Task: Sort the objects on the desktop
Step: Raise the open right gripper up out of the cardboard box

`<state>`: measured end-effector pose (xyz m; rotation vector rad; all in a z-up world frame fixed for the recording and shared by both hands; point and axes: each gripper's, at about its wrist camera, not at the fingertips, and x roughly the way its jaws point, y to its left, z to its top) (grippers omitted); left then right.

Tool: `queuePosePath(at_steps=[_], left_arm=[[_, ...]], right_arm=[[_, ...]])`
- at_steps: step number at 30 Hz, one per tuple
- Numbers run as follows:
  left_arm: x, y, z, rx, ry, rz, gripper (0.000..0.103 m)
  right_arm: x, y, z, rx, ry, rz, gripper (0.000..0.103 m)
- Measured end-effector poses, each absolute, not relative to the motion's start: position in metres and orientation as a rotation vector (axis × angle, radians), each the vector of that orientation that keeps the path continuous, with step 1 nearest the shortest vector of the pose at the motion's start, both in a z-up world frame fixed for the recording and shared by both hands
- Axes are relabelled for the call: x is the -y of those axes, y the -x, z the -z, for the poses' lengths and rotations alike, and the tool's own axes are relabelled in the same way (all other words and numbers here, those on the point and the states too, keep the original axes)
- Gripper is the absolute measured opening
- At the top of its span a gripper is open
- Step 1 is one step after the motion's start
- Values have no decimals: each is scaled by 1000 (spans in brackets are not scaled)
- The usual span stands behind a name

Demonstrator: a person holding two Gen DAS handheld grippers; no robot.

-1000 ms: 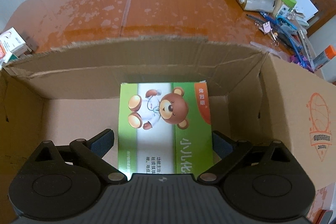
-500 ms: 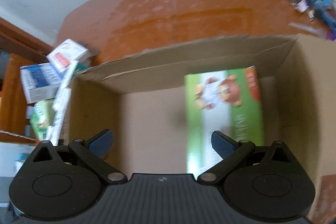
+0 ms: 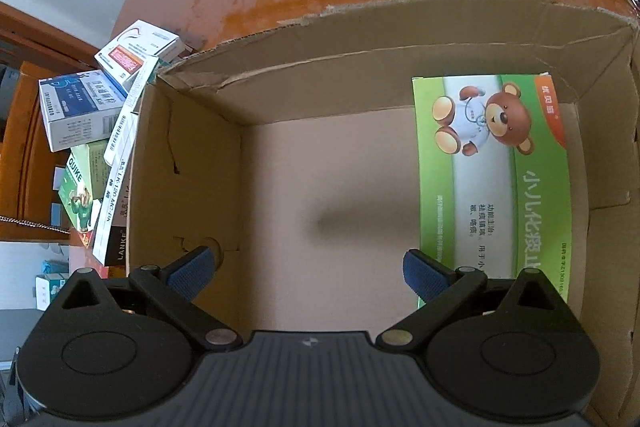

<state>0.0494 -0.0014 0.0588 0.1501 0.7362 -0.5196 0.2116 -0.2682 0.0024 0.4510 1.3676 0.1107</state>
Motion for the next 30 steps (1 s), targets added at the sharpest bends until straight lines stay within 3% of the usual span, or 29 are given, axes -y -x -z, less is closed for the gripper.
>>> queuePosePath(at_steps=[30], left_arm=[[3,-47,-60,-733,-175,536,103]], right_arm=[[253,-241,7,-1278,-339,52,103]])
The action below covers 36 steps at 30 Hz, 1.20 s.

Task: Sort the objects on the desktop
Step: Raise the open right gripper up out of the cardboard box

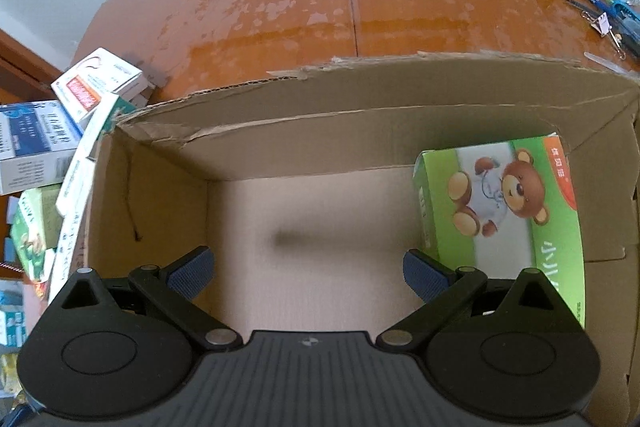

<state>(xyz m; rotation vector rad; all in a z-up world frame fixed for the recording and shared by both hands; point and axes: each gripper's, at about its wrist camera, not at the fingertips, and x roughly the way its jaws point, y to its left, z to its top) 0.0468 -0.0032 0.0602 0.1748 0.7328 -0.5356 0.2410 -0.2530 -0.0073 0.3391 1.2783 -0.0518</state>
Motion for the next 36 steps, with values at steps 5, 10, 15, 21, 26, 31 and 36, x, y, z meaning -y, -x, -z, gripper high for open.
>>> queuePosePath(at_steps=[5,10,15,21,26,31,36], left_arm=[[6,-46,-60,-739,-176,533,103],[6,-46,-61,-737,-183,533,103],[5,-49,-61,-737,-184,530,103],[3,-51,-60,-735,-179,526,103],[2,-53,-58,-739,-168,520,103],[3,-52,-58,-733,-174,527,103],[1,-52,-59,-728,-171,524,103]], right_arm=[[257,-240,9,-1270,-325,80,103],[266,-242,8,-1268,-328,111,103],[271,-242,8,-1268,-324,132,103],[271,-233,3,-1285,-370,71,103],[271,-221,1,-1317,-412,40,103],[274,-217,0,-1313,-375,70,103],[274,-215,-1,-1315,-329,85,103]])
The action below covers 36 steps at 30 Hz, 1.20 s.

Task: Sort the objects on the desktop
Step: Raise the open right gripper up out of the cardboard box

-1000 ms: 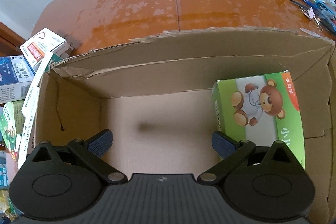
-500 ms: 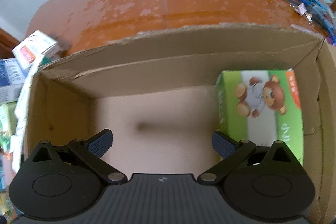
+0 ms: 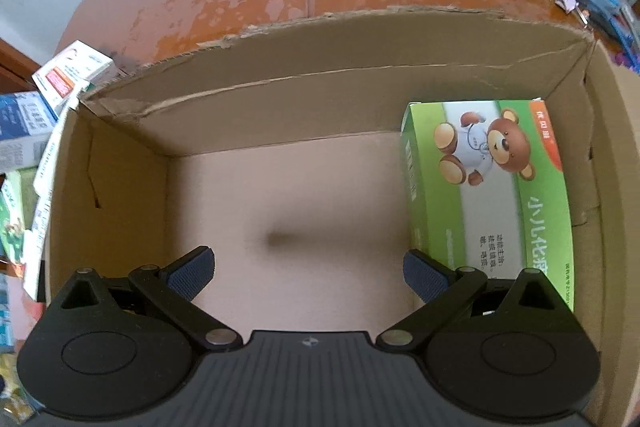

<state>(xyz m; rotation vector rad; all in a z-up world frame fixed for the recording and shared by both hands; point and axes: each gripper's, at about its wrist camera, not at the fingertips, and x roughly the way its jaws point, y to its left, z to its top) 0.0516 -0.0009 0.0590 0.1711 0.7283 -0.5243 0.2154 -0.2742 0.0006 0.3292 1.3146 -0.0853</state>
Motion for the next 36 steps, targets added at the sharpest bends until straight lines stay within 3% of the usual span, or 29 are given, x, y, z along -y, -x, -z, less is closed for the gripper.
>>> queuePosePath(at_steps=[13,22,36], left_arm=[[1,-53,-57,-729,-169,515,103],[2,-49,-57,-723,-171,531,103],[1,-44,-61,-719,-184,503,103]], right_arm=[[324,-177,-66,-1267,-544,-14,103],[324,-147,-37,-1410,-503,31,103],[307,-167,2,-1463,-468,59,103]])
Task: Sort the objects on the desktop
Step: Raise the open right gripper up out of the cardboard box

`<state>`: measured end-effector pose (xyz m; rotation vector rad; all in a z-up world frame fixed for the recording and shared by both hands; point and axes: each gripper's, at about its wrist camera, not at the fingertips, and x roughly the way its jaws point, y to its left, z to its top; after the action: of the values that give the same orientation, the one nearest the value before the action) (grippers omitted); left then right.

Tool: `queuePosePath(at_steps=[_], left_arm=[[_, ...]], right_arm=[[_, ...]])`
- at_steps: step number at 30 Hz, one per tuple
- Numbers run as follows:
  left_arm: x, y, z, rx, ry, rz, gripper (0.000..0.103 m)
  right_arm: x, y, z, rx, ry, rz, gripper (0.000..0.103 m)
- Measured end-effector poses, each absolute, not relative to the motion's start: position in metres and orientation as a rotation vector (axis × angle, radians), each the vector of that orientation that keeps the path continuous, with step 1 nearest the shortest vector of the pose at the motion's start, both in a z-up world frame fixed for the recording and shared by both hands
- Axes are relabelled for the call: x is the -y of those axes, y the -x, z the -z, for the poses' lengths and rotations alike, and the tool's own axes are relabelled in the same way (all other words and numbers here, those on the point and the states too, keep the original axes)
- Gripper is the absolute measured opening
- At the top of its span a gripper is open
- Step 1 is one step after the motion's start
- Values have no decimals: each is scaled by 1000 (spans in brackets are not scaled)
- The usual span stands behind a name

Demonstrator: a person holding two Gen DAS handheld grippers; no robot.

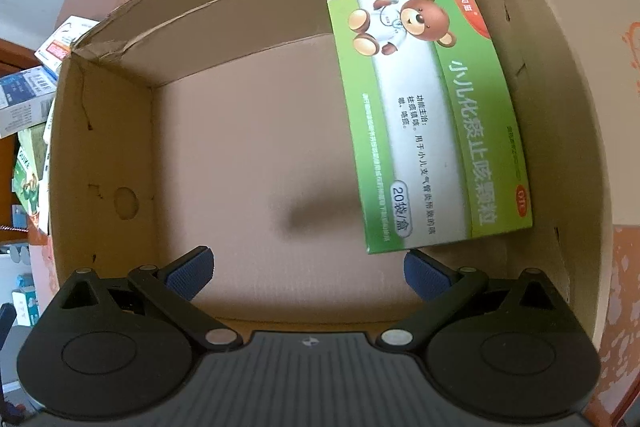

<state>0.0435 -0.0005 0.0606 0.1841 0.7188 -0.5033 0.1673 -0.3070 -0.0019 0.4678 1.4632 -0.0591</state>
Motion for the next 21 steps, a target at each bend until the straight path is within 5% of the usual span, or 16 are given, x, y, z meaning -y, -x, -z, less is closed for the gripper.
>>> queuePosePath(at_steps=[9,21], left_arm=[[0,-42,-62,-723,-195,485,103],[15,-40,-66,-740,-237,500,103]], right_arm=[[304,-159,-5,-1419,-489,60,103],[276,-102,-56,-1049,-580,50,103]])
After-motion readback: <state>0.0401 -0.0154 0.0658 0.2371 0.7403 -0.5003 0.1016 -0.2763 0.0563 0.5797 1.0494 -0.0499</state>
